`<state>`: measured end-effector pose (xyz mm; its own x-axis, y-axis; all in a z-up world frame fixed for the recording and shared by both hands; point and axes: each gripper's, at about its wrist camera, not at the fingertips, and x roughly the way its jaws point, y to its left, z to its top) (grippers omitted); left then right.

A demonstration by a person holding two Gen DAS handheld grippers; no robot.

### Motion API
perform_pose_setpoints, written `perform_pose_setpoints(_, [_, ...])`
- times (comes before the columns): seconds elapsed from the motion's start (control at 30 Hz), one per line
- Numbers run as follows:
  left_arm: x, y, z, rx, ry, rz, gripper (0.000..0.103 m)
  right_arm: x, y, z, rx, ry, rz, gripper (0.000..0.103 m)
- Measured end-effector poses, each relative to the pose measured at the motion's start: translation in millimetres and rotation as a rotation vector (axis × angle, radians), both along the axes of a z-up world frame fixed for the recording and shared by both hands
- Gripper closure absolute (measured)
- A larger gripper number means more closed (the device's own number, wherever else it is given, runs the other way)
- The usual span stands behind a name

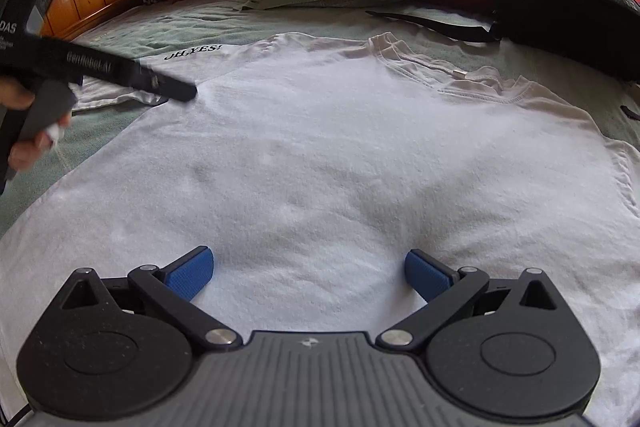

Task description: Fold clothes

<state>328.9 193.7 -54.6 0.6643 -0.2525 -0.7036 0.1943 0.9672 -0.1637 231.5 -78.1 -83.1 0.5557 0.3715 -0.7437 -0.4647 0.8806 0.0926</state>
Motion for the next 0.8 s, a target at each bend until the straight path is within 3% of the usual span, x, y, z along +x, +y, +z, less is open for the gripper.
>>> perform_pose_setpoints(0.07, [9.3,12.9,-12.2,-0.049,0.061,0.036,0.001,0.0,-0.5,-0.1,0.002,0.001,0.001,0.000])
perform_pose_setpoints(0.13, [4.4,18.1,-18.8,-0.073,0.063,0.045,0.001,-0.2,-0.5,0.0,0.002,0.002,0.002,0.000])
perform_pose_setpoints(0.33, [-21.7,25.3,-4.6,-0.007,0.075,0.037,0.001,0.6,0.1,-0.3,-0.001,0.001,0.003,0.000])
perform_pose_setpoints(0.43, [-25.1,31.6,7.1,0.042,-0.005,0.050,0.001,1.2,1.4,-0.2,-0.004,0.002,-0.001,0.000])
perform_pose_setpoints(0.6, [-15.8,51.0,-15.2,0.026,0.085,0.138,0.001,2.2,1.8,6.0,-0.007,0.029,-0.005,0.000])
perform_pose_setpoints(0.8, [-45.2,59.6,-6.4,0.040,0.082,0.085,0.001,-6.5,-5.7,29.7,0.119,0.037,0.032,0.000])
